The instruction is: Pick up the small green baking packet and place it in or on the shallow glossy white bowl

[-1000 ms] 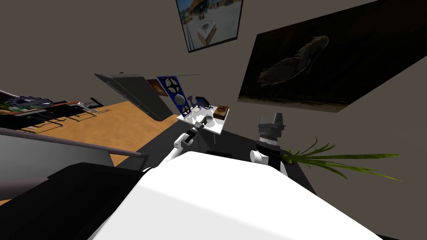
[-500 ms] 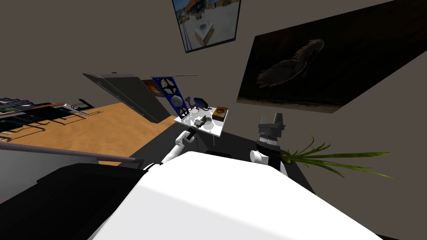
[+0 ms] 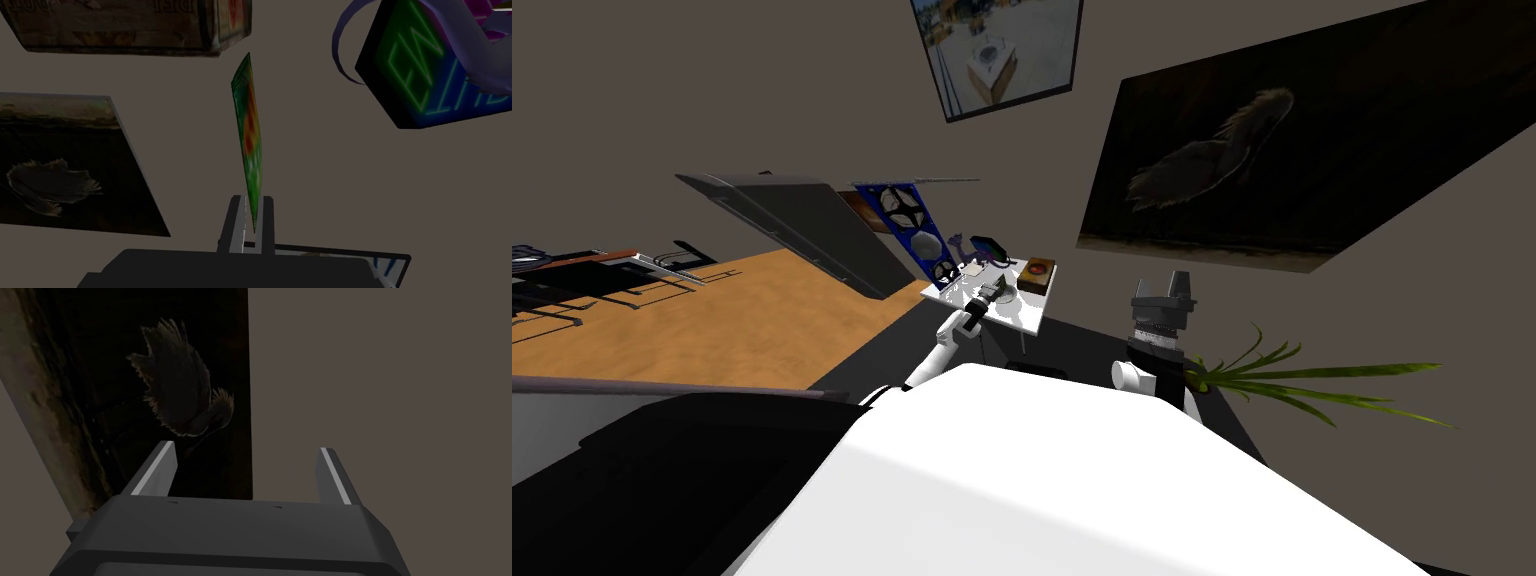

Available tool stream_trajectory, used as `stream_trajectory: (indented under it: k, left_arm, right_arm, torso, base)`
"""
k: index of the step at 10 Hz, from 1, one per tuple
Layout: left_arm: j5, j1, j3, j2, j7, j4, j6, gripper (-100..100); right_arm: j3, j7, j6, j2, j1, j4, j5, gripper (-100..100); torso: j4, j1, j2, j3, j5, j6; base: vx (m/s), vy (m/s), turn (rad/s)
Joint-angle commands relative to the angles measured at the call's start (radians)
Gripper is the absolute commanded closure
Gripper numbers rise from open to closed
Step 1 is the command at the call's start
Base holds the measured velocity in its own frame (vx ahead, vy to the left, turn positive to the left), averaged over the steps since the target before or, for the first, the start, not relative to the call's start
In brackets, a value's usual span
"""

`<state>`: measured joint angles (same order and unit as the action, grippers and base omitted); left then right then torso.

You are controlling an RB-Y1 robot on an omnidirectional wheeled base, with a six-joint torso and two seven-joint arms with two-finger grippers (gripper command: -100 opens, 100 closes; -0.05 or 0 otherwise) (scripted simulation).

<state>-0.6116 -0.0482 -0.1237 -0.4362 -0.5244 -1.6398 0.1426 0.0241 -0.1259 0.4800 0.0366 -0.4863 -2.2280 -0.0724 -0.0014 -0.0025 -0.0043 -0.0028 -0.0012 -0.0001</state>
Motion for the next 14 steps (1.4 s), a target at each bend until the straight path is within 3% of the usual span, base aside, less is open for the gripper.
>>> stream_trajectory:
  k: [1,5,6,7,14]
  left_arm:
    - [0.0,0.0,0.0,0.0,0.0,0.0,0.0,-100]
    - [0.0,0.0,0.0,0.0,0.0,0.0,0.0,-100]
    - [0.0,0.0,0.0,0.0,0.0,0.0,0.0,0]
    - [0.015,0.013,-0.007,-0.039,0.025,-0.02,-0.037,-100]
    - [0.066,0.059,-0.032,-0.174,0.113,-0.088,-0.169,-100]
  right_arm:
    - [0.0,0.0,0.0,0.0,0.0,0.0,0.0,0]
    - [0.0,0.0,0.0,0.0,0.0,0.0,0.0,0]
    - [0.0,0.0,0.0,0.0,0.0,0.0,0.0,0]
    - [0.0,0.0,0.0,0.0,0.0,0.0,0.0,0]
    - [0.0,0.0,0.0,0.0,0.0,0.0,0.0,0]
  torso:
    - [0.0,0.0,0.0,0.0,0.0,0.0]
    - [0.001,0.0,0.004,0.002,0.0,0.0]
    - [0.001,0.0,0.004,0.002,0.0,0.0]
    - [0.001,0.0,0.004,0.002,0.0,0.0]
    - [0.002,0.0,0.006,0.004,0.0,0.0]
  base:
    - [0.008,0.0,0.001]
    - [0.0,0.0,0.0]
    - [0.0,0.0,0.0]
    - [-0.026,-0.005,-0.079]
    - [-0.04,-0.005,-0.062]
